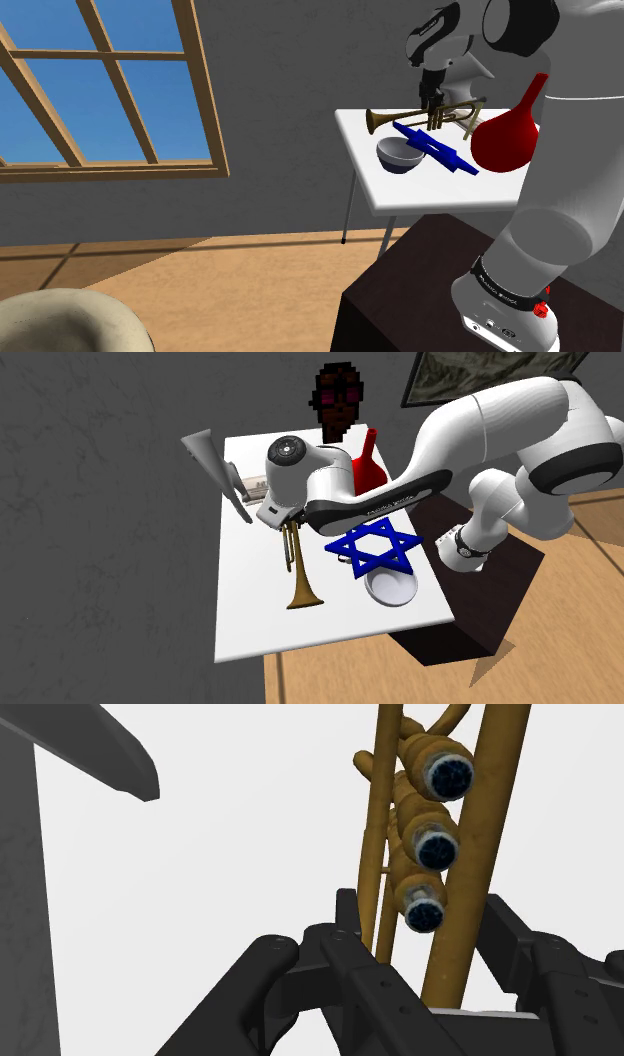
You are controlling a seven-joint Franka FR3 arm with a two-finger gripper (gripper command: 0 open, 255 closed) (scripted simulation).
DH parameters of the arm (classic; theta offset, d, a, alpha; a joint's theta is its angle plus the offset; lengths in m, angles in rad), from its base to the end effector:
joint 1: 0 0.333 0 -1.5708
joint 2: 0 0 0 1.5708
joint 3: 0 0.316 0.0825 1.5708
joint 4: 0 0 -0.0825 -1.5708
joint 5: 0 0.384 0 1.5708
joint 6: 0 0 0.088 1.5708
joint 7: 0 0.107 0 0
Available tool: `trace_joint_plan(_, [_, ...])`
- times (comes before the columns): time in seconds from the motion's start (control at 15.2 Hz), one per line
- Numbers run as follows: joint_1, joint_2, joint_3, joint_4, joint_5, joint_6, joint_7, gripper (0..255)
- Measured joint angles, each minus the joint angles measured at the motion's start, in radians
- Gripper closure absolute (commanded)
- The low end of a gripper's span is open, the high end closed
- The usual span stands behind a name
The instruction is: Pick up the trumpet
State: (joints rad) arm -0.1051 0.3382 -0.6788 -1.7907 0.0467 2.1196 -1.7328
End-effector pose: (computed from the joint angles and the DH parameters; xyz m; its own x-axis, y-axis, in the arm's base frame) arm 0.4746 -0.4229 0.4058 0.5668 0.8049 -0.1760 0.8209 -0.5699 0.0370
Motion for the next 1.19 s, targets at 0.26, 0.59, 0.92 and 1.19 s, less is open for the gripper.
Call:
trace_joint_plan(0.26, [0.0, 0.0, 0.0, 0.0, 0.0, 0.001, 0.0, 255])
trace_joint_plan(0.59, [-0.001, -0.002, -0.001, 0.012, -0.002, -0.016, -0.001, 255])
trace_joint_plan(0.92, [0.005, -0.025, -0.009, 0.047, -0.017, -0.072, 0.002, 255])
trace_joint_plan(1.19, [0.009, -0.044, -0.015, 0.08, -0.029, -0.12, 0.003, 255])
